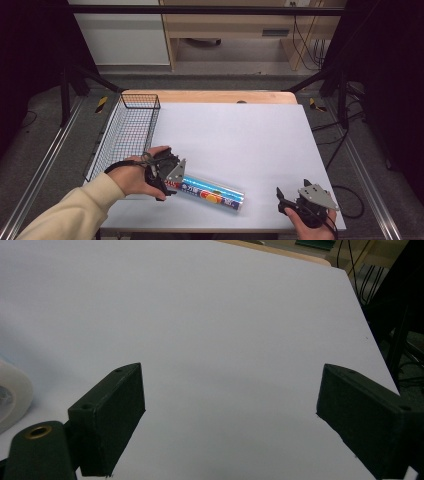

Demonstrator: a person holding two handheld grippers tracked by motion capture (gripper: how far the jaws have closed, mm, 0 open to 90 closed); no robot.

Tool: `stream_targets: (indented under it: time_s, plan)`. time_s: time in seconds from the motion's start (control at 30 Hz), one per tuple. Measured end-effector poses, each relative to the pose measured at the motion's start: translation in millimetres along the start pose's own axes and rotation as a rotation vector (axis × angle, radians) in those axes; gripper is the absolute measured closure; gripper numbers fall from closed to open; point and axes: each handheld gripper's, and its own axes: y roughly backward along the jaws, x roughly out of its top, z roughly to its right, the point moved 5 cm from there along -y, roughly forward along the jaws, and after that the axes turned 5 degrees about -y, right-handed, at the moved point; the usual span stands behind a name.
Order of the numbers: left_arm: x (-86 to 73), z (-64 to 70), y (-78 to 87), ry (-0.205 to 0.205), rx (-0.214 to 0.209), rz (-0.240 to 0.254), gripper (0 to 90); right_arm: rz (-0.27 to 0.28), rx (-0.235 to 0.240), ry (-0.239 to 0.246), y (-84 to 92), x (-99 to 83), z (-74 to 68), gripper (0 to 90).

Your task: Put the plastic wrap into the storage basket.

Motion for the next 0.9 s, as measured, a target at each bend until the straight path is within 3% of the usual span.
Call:
stream_targets:
  time_s: [0.13,0.43,0.47,0.5,0.57,0.7,0.73,0.9]
  plan:
    - [1.7,-0.1,-16.2,-0.056,-0.033,-0.025,9.6,-0.003,0.004,0.006,-0.5,-0.1,-0.8,12.2]
    - [1.6,-2.9,-35.3,-0.079,-0.094,-0.018,10.4,-0.008,0.007,0.010,-1.4,-0.5,-1.2,12.3]
    - [1.9,-1.3,-37.5,-0.052,-0.113,-0.011,10.8,-0.009,0.007,0.010,-1.5,-0.6,-1.2,12.4]
    - [2.0,-4.0,-38.8,-0.083,-0.111,-0.020,11.2,-0.011,0.007,0.009,-1.7,-0.7,-1.4,12.4]
    - [3.2,-2.3,-42.7,-0.060,-0.136,0.002,12.1,-0.011,0.008,0.008,-1.7,-0.6,-1.5,12.5]
    - [5.2,-5.6,-45.8,-0.074,-0.146,0.041,13.9,-0.012,0.009,0.008,-1.8,-0.9,-1.5,12.5]
    - [6.0,-6.8,-46.7,-0.059,-0.151,0.075,14.5,-0.011,0.009,0.008,-1.9,-0.8,-1.5,12.6]
    - [7.0,-7.6,-50.0,-0.059,-0.169,0.120,16.9,-0.014,0.012,0.011,-2.3,-1.0,-2.0,12.6]
